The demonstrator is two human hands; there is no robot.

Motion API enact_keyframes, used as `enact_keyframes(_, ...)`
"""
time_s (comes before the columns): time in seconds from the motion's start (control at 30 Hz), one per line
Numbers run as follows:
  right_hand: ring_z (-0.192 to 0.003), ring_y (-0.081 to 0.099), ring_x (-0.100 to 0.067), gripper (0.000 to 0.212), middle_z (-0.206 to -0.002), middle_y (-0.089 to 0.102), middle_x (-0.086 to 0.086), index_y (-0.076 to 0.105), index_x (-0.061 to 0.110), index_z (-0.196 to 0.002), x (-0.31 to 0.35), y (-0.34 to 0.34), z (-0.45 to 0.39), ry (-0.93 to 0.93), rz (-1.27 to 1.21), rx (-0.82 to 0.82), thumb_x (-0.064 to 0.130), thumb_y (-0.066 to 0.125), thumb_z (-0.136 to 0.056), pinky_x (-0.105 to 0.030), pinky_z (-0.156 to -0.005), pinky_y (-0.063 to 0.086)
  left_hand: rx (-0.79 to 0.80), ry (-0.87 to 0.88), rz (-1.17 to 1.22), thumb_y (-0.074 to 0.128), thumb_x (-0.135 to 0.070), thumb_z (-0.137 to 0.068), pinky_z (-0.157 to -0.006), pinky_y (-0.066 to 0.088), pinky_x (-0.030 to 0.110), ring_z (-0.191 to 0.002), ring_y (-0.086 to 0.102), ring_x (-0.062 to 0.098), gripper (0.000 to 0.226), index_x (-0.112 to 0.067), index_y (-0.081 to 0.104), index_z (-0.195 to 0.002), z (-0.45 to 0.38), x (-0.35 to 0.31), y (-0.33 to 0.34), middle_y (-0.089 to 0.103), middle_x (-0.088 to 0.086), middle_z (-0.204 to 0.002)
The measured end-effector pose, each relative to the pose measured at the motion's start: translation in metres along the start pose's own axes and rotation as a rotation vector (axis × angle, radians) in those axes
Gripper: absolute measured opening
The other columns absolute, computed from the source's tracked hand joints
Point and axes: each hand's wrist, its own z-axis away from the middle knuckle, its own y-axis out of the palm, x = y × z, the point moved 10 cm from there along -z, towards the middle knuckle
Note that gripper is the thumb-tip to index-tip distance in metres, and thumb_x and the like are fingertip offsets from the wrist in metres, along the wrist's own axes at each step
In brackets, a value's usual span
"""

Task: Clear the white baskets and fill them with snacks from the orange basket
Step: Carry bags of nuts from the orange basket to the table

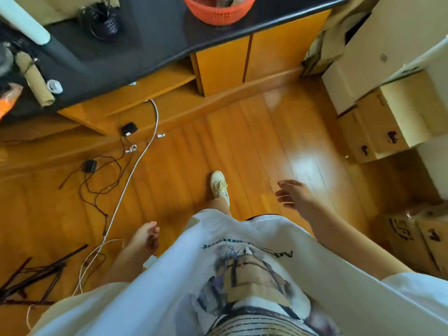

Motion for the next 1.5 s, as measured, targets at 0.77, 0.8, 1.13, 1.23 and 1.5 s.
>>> enact_keyframes(0.77,-0.054,0.056,-0.021,0.013,-0.071,0.058,-0.009,0.056,0.009,-0.103,0.228,-0.027,-0.154,0.249,-0.183,-0.179,0.014,0.052,-0.091,-0.029,-0.057,0.042,0.112,0.213,-0.270,0.055,-0.016,-0.091,-0.047,0.032,0.019,-0.052,0.042,0.012,0.016,-0.021,0.059,-0.076,-0.028,-0.412,0.197,0.055,0.001,-0.064)
enact_keyframes(0.8,-0.053,0.057,-0.020,0.013,-0.072,0.058,-0.009,0.056,0.009,-0.103,0.251,-0.026,-0.165,0.238,-0.181,-0.169,0.014,0.052,-0.091,-0.029,-0.056,0.043,0.069,0.192,-0.262,0.055,-0.016,-0.091,-0.048,0.031,0.020,-0.052,0.042,0.012,0.016,-0.020,0.059,-0.076,-0.033,-0.426,0.193,0.054,0.002,-0.064)
enact_keyframes(1.13,-0.066,0.055,-0.019,0.025,-0.080,0.062,-0.009,0.059,0.008,-0.111,0.527,0.007,-0.245,-0.168,0.175,-0.093,0.007,0.049,-0.088,-0.030,-0.061,0.047,-0.206,0.055,-0.065,0.058,-0.027,-0.090,-0.049,0.039,0.021,-0.058,0.049,0.011,0.027,-0.007,0.063,-0.107,-0.065,-0.530,0.164,0.058,0.003,-0.072)
enact_keyframes(1.23,-0.094,0.054,-0.022,0.034,-0.112,0.059,-0.011,0.059,0.015,-0.115,0.590,-0.003,-0.261,-0.397,0.554,-0.285,0.003,0.050,-0.084,-0.036,-0.082,0.046,-0.153,0.123,0.080,0.058,-0.021,-0.090,-0.056,0.044,0.023,-0.064,0.054,0.013,0.023,-0.006,0.060,-0.107,-0.062,-0.578,0.203,0.059,0.004,-0.074)
enact_keyframes(1.5,-0.132,0.030,-0.032,0.046,-0.139,0.038,-0.013,0.058,0.015,-0.123,0.660,0.014,-0.315,-0.633,1.174,-0.336,0.007,0.062,-0.078,-0.046,-0.113,0.019,0.298,0.243,0.067,0.048,0.004,-0.091,-0.098,0.042,0.039,-0.118,0.052,0.032,0.042,0.005,0.039,-0.132,-0.068,-0.667,0.352,0.056,0.019,-0.119)
